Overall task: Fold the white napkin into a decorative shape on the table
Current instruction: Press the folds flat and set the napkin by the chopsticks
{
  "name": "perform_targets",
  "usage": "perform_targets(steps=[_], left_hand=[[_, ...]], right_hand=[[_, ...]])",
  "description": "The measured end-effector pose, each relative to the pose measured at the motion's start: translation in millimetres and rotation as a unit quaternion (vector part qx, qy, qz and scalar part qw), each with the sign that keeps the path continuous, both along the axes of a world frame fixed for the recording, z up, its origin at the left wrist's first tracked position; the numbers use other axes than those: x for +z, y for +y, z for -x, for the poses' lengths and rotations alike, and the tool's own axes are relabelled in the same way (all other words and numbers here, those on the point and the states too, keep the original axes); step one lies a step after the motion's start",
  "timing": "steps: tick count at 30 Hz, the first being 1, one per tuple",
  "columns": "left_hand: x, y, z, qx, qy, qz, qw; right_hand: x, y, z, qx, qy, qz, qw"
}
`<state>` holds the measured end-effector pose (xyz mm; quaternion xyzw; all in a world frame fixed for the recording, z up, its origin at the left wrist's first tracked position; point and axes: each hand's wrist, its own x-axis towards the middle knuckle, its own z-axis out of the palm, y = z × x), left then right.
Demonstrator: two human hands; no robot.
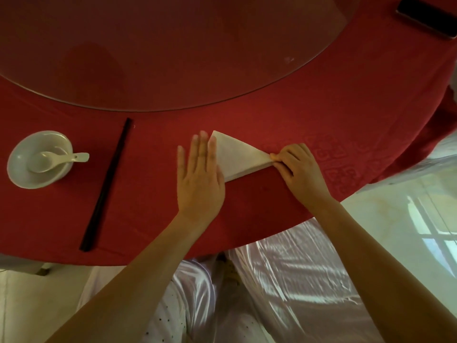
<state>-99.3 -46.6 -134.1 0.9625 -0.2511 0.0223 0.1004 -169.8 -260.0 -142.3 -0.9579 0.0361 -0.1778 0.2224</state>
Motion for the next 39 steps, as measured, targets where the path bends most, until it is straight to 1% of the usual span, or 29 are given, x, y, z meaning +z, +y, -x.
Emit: perform_targets(steps=[1,2,4,5,7,8,9,10,12,13,14,15,17,18,21,32,35,39], left_hand=[[-2.4,-1.6,6.0,-0.013,0.014,-0.002,1.0],[-5.5,-0.3,11.1,-0.004,0.033,-0.003,0.999],[-11.6,6.3,17.0,0.045,0.054,0.004,0.998],[-13.7,9.0,18.7,0.061,0.056,0.006,0.997],[-15.7,10.3,19.3,0.064,0.049,0.004,0.997],[-16.2,9.1,18.6,0.059,0.046,0.005,0.997],[-16.5,8.0,18.0,0.055,0.045,0.009,0.997],[-16.4,7.6,18.2,0.053,0.047,0.012,0.997],[-16.2,8.4,19.3,0.048,0.046,0.016,0.998],[-16.2,9.8,19.6,0.045,0.043,0.018,0.998],[-16.3,11.8,19.6,0.044,0.04,0.02,0.998],[-16.7,13.5,19.3,0.042,0.04,0.022,0.998],[-18.2,16.4,18.3,0.039,0.041,0.022,0.998],[-18.8,17.4,18.2,0.038,0.043,0.02,0.998],[-18.0,18.2,18.6,0.04,0.047,0.014,0.998],[-16.2,20.0,18.6,0.044,0.05,0.011,0.998],[-15.4,20.4,18.9,0.044,0.05,0.015,0.998],[-16.4,20.5,19.6,0.04,0.05,0.021,0.998]], right_hand=[[0.5,0.4,0.1,-0.006,0.004,-0.007,1.0],[1.9,0.9,-0.1,-0.012,0.007,-0.016,1.0],[8.1,2.3,-1.6,-0.028,0.023,-0.035,0.999],[12.4,3.2,-2.2,-0.042,0.035,-0.045,0.997],[23.2,8.5,-4.1,-0.069,0.05,-0.048,0.995],[29.9,14.8,-8.4,-0.062,0.049,-0.039,0.996],[36.4,24.4,-16.5,-0.028,0.051,-0.03,0.998],[41.5,37.2,-27.3,0.031,0.062,-0.023,0.997],[42.3,64.4,-51.5,0.155,0.136,-0.013,0.978],[38.2,74.3,-62.5,0.192,0.183,0.009,0.964],[31.0,78.9,-71.0,0.208,0.216,0.053,0.953],[22.0,78.8,-76.2,0.21,0.229,0.105,0.945],[8.3,72.6,-78.5,0.2,0.223,0.185,0.936],[5.3,70.0,-77.6,0.195,0.216,0.201,0.935],[0.7,65.4,-73.8,0.17,0.209,0.21,0.94],[1.1,43.4,-46.7,0.006,0.212,0.172,0.962],[2.0,37.6,-40.1,-0.009,0.212,0.155,0.965],[6.6,26.8,-38.3,-0.009,0.229,0.107,0.967]])
